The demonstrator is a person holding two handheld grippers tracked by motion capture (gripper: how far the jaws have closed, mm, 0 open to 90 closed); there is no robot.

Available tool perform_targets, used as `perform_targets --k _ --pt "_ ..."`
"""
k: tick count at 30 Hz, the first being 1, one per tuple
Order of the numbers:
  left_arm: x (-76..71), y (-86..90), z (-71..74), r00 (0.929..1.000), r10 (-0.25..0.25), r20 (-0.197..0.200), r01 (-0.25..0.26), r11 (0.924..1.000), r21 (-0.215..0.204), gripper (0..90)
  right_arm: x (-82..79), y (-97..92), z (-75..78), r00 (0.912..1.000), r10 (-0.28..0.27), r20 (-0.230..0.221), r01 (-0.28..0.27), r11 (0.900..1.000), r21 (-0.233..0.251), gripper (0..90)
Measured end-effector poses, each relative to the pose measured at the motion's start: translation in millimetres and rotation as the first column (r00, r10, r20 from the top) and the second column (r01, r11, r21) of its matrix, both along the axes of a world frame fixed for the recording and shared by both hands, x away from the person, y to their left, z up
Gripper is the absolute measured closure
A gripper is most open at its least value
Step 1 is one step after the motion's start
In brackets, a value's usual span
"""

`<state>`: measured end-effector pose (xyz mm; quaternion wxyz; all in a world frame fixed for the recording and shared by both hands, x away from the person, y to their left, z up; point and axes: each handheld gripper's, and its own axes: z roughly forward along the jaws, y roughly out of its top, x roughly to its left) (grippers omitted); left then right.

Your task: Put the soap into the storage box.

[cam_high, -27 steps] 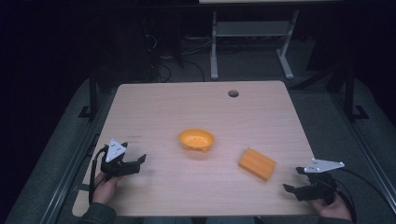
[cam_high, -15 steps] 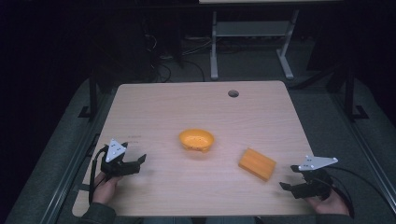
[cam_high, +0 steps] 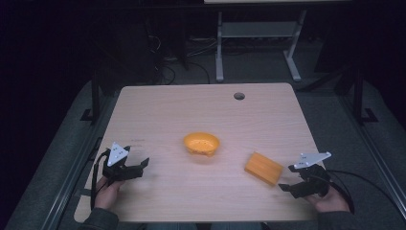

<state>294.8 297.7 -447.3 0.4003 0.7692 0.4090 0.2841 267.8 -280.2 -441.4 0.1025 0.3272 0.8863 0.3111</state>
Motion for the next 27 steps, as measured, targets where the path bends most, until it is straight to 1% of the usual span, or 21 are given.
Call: perform_targets --k 1,4,5,6,7,10,13,16,17,19,21,23,27 --pt "0.1 0.3 0.1 1.0000 0.004 0.001 -0.004 1.0000 -0.004 14.0 3.4 4.8 2.6 0.9998 0.018 0.009 -0.018 0.9998 -0.011 20.5" --pt "0.0 0.7 0.3 1.0000 0.005 0.001 -0.005 1.0000 -0.007 14.0 6.5 9.1 5.5 0.9995 0.030 0.010 -0.029 0.9993 -0.021 20.5" --pt "-0.1 1.0 0.4 1.0000 0.004 0.003 -0.004 1.0000 -0.007 14.0 10.3 13.7 7.6 0.9992 0.041 0.003 -0.041 0.9987 -0.029 20.4" --pt "-0.1 1.0 0.4 1.0000 0.004 0.003 -0.004 1.0000 -0.007 14.0 10.3 13.7 7.6 0.9992 0.041 0.003 -0.041 0.9987 -0.029 20.4" --pt "0.0 1.5 0.5 1.0000 0.006 0.001 -0.006 1.0000 -0.005 14.0 14.0 17.6 9.1 0.9990 0.045 -0.006 -0.045 0.9982 -0.041 19.9" --pt "0.2 1.9 0.4 1.0000 0.007 0.003 -0.007 0.9999 -0.010 14.0 17.6 21.9 10.7 0.9986 0.051 -0.010 -0.052 0.9974 -0.050 19.8" --pt "0.0 2.1 0.6 1.0000 0.006 0.004 -0.006 0.9999 -0.010 14.0 25.3 30.0 12.9 0.9974 0.071 -0.012 -0.071 0.9952 -0.068 19.8" --pt "0.1 2.3 0.5 1.0000 0.007 0.007 -0.007 0.9999 -0.010 14.0 27.9 33.7 13.4 0.9971 0.075 -0.015 -0.076 0.9939 -0.080 19.8" --pt "-0.1 2.7 0.9 0.9999 0.009 0.004 -0.009 0.9998 -0.016 14.0 31.3 38.0 13.0 0.9965 0.079 -0.027 -0.081 0.9931 -0.085 19.5" --pt "-0.3 3.0 1.2 0.9999 0.010 0.003 -0.010 0.9998 -0.016 14.0 32.3 40.3 12.8 0.9965 0.078 -0.027 -0.081 0.9927 -0.090 19.3" --pt "-0.3 3.0 1.1 0.9999 0.012 0.005 -0.012 0.9997 -0.021 14.0 36.8 46.0 12.2 0.9955 0.088 -0.034 -0.091 0.9902 -0.106 18.7" --pt "-0.2 2.5 0.9 0.9999 0.015 0.008 -0.015 0.9994 -0.031 14.0 39.5 48.6 11.4 0.9957 0.083 -0.039 -0.087 0.9894 -0.116 17.3" --pt "0.1 3.1 1.2 0.9999 0.011 0.009 -0.011 0.9997 -0.021 14.0 43.5 52.8 9.9 0.9949 0.084 -0.056 -0.090 0.9885 -0.121 17.2"
